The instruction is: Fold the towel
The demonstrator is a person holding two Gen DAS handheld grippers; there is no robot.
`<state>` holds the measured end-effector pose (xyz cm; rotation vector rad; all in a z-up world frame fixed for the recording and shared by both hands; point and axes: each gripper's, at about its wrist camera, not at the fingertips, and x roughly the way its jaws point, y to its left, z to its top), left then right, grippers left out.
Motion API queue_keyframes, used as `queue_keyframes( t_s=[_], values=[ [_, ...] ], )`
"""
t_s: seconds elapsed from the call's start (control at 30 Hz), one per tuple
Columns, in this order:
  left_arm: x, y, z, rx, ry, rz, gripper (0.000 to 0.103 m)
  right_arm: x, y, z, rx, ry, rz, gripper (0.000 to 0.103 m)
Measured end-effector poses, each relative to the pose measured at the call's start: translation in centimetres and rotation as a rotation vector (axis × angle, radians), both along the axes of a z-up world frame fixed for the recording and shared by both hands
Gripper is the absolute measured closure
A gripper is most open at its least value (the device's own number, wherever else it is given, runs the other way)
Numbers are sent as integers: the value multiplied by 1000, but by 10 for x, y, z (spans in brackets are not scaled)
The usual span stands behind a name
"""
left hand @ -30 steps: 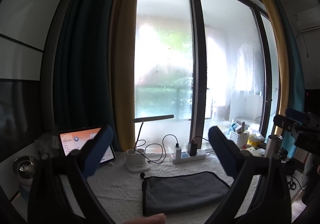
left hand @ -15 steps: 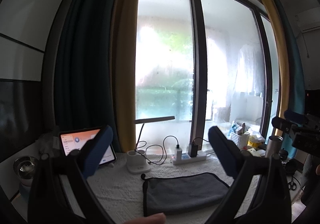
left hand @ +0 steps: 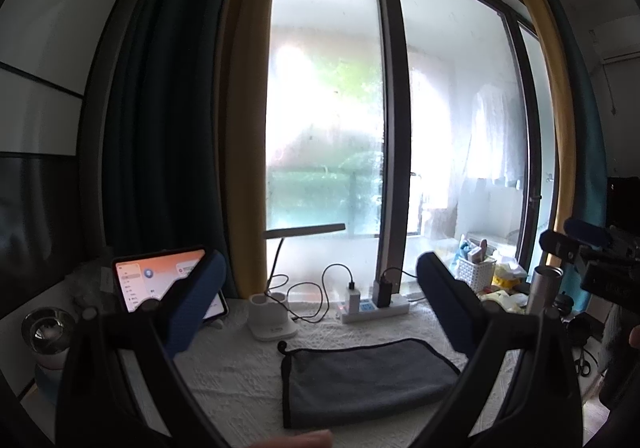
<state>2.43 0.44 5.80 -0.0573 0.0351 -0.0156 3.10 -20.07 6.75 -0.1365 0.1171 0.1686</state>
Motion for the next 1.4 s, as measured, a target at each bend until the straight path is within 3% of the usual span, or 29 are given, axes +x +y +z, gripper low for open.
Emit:
queue_keyframes(
  t_s=[1.4],
  values=[
    [2, 0, -5, -3, 4, 4, 5, 2, 0, 0, -2, 11, 3, 33]
  ],
)
